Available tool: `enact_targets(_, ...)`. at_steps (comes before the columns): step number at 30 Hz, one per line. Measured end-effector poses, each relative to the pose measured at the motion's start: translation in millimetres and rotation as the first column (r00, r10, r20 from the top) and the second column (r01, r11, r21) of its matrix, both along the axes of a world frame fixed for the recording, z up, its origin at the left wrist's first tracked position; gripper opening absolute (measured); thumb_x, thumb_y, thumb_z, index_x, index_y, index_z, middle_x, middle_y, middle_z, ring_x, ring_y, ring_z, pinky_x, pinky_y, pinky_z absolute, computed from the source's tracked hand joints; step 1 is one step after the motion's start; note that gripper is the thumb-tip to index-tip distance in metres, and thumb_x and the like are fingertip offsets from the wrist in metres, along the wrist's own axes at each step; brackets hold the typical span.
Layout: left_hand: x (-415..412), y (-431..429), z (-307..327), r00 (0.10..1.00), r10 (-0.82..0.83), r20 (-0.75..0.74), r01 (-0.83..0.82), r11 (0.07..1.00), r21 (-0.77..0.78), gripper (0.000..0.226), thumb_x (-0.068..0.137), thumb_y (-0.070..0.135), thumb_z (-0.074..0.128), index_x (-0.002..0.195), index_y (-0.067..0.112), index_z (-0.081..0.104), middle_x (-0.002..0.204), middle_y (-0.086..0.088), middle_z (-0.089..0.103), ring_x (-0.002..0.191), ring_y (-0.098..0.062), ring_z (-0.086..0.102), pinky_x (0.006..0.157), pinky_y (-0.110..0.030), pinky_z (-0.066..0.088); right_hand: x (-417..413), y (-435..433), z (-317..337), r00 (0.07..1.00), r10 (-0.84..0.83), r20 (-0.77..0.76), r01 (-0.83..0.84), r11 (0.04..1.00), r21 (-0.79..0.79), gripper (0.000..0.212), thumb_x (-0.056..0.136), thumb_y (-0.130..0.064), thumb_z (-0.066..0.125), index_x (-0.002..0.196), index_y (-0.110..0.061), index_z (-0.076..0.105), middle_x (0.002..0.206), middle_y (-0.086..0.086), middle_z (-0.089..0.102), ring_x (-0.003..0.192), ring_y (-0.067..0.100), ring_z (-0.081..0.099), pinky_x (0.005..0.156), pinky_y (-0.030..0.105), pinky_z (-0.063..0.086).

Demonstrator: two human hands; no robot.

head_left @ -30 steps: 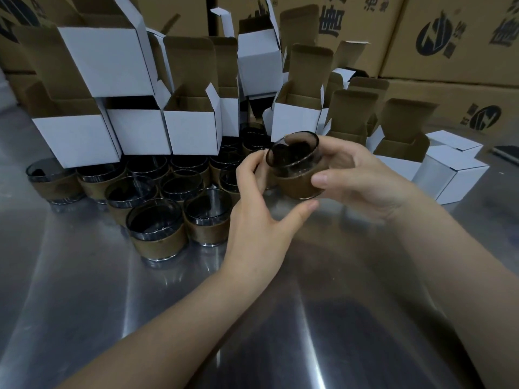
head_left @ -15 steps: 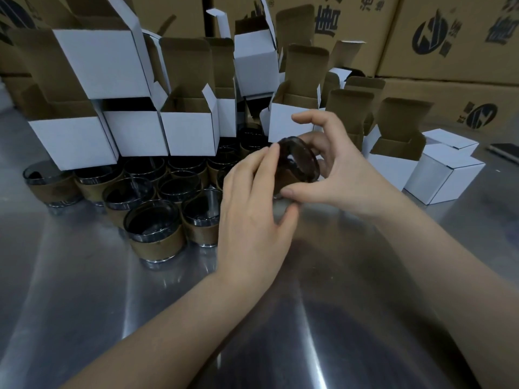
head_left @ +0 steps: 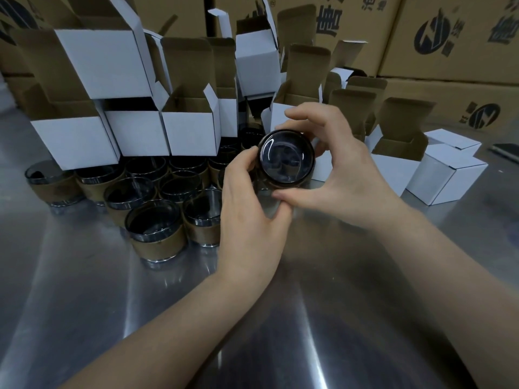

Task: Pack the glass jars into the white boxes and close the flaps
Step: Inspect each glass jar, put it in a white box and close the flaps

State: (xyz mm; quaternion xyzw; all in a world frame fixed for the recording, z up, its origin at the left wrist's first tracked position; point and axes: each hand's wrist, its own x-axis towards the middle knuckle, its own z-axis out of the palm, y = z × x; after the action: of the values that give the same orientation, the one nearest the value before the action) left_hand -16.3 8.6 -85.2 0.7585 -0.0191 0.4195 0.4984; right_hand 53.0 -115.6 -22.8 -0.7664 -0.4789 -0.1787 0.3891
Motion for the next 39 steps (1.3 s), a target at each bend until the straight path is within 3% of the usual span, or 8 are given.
enact_targets(7,0.1,0.2,0.1,1.000,-0.031,0.000,0.031,0.999,-0.025,0.068,0.080,0.008,0.074,0.134,0.026,0.036,0.134,0.007,0.050,0.129,-0.008,0.047,0.107,-0.025,0.040,0.2,-0.5,-1.6,1.000,0.022,-0.013,-0.022,1.000,0.011,0.082,0.069,-0.012,0.084,0.131,-0.026,0.033,0.125,0.002,0.056,0.124,0.015,0.052,0.099,0.018,0.040)
enact_targets(12,-0.7,0.7,-1.4,0.995,-0.087,-0.050,0.085,0.996,-0.039,0.070,0.082,0.024,0.073,0.140,0.027,0.035,0.126,0.019,0.051,0.124,0.002,0.047,0.101,-0.013,0.038,6.6,-0.5,-6.3,0.970,0.069,-0.234,-0.051,0.995,0.082,0.083,0.072,-0.020,0.080,0.137,-0.028,0.029,0.109,-0.002,0.065,0.111,0.015,0.062,0.101,0.037,0.048)
enact_targets(18,-3.0,-0.6,-1.5,0.995,-0.100,-0.027,0.099,0.995,-0.028,0.061,0.083,0.035,0.072,0.134,0.029,0.040,0.127,0.016,0.051,0.124,-0.001,0.048,0.102,-0.017,0.041,14.4,-2.5,-7.2,0.815,0.156,-0.558,-0.001,0.964,0.268,0.078,0.067,-0.040,0.081,0.133,-0.035,0.041,0.091,-0.002,0.073,0.092,0.017,0.072,0.081,0.030,0.055)
enact_targets(24,-0.6,-0.4,-0.1,0.997,-0.063,-0.047,0.065,0.996,0.055,0.077,0.078,0.019,0.079,0.145,0.016,0.039,0.138,0.001,0.042,0.130,0.002,0.039,0.109,-0.025,0.039,11.3,4.5,-10.7,0.655,0.181,-0.734,-0.031,0.977,0.213,0.049,0.078,-0.046,0.070,0.125,-0.033,0.061,0.116,0.006,0.067,0.107,0.021,0.067,0.092,0.042,0.055)
enact_targets(28,-2.3,-1.2,0.4,0.989,-0.137,-0.054,0.136,0.991,-0.017,0.077,0.082,0.027,0.074,0.147,0.025,0.032,0.139,0.005,0.044,0.131,-0.004,0.044,0.107,-0.032,0.044,11.5,2.7,-7.8,0.603,0.203,-0.772,-0.097,0.979,0.182,0.046,0.088,-0.058,0.050,0.125,-0.034,0.062,0.121,-0.004,0.067,0.112,0.015,0.065,0.091,0.037,0.056)
enact_targets(32,-6.1,-2.3,4.4,0.966,-0.259,0.015,0.258,0.954,-0.150,0.057,0.085,0.037,0.065,0.135,0.040,0.037,0.130,0.007,0.057,0.120,-0.011,0.059,0.099,-0.039,0.051,17.1,-6.5,-3.3,0.525,0.315,-0.791,-0.216,0.948,0.234,0.045,0.090,-0.052,0.048,0.130,-0.036,0.060,0.130,0.005,0.061,0.114,0.028,0.063,0.086,0.045,0.056)
enact_targets(37,-2.2,0.6,3.5,0.947,-0.320,0.026,0.316,0.915,-0.252,0.049,0.093,0.034,0.057,0.139,0.025,0.041,0.121,0.022,0.061,0.114,0.002,0.059,0.089,-0.013,0.047,20.5,-12.8,-1.8,0.549,0.277,-0.788,-0.256,0.954,0.157,0.051,0.083,-0.037,0.063,0.132,-0.027,0.056,0.109,0.010,0.068,0.082,0.036,0.069,0.066,0.038,0.056)
enact_targets(39,-1.1,0.9,2.9,0.937,-0.349,0.012,0.337,0.894,-0.295,0.057,0.091,0.033,0.059,0.143,0.023,0.038,0.125,0.025,0.058,0.116,0.004,0.057,0.091,-0.015,0.048,19.9,-11.2,-2.1,0.597,0.211,-0.774,-0.186,0.975,0.123,0.048,0.081,-0.042,0.065,0.124,-0.021,0.060,0.105,0.010,0.070,0.082,0.036,0.071,0.065,0.036,0.056)
